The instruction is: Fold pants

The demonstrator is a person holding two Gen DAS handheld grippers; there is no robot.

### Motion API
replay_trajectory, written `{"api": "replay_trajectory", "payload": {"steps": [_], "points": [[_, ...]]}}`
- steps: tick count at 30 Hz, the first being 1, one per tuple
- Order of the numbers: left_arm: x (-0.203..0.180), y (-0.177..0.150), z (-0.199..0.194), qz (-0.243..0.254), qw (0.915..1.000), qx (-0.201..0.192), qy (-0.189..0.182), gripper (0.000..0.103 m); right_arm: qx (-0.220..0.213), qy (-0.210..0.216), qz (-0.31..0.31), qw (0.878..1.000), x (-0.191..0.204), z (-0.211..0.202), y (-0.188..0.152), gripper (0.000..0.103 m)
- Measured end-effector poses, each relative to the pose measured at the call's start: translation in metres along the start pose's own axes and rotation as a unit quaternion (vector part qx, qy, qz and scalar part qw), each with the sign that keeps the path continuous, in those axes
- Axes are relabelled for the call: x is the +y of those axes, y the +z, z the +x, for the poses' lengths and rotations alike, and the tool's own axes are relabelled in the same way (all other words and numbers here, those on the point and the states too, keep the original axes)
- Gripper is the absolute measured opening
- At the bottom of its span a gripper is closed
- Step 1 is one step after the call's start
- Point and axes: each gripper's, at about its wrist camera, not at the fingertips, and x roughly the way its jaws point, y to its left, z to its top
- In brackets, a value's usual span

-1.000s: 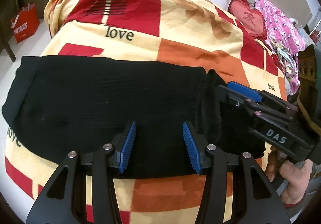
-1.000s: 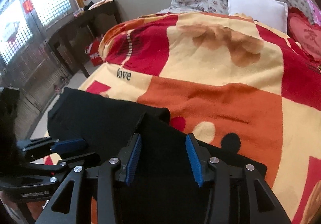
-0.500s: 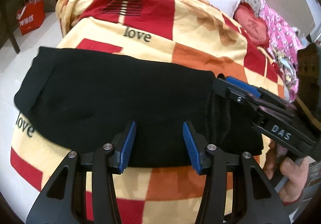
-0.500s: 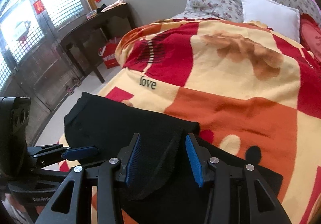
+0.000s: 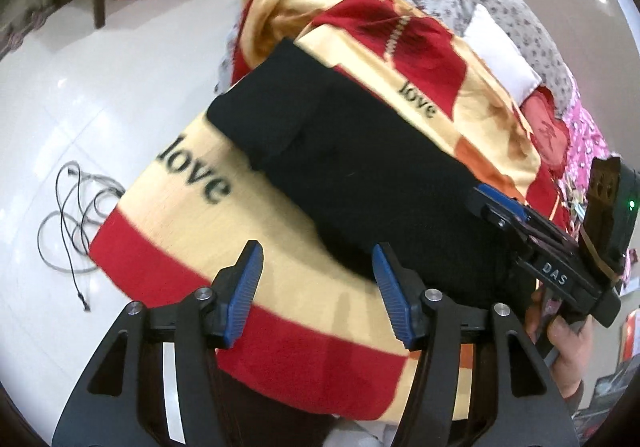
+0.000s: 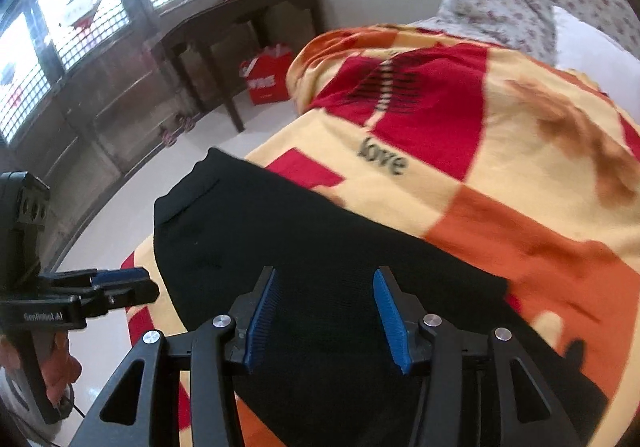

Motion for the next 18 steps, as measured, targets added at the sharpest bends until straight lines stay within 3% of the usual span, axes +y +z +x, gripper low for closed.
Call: {"api": "replay_trajectory", "payload": {"steps": [8, 14, 18], "points": [[0.0, 0.005, 0.013, -0.001, 0.9996, 0.0, -0.029, 0.063, 0.015, -0.014, -0.021, 1.0, 0.012, 0.034, 0.012, 0.05], [-0.002, 0.022, 0.024, -0.019, 0.9975, -0.003, -0.068, 0.063, 0.005, 0.024, 0.03, 0.999, -0.006, 0.031, 0.015, 0.05], [-0.002, 0.034, 0.029, -0.031, 0.9963, -0.008, -0.08, 0.063, -0.007, 0.032, 0.027, 0.999, -0.002, 0.028, 0.024, 0.05]]}}
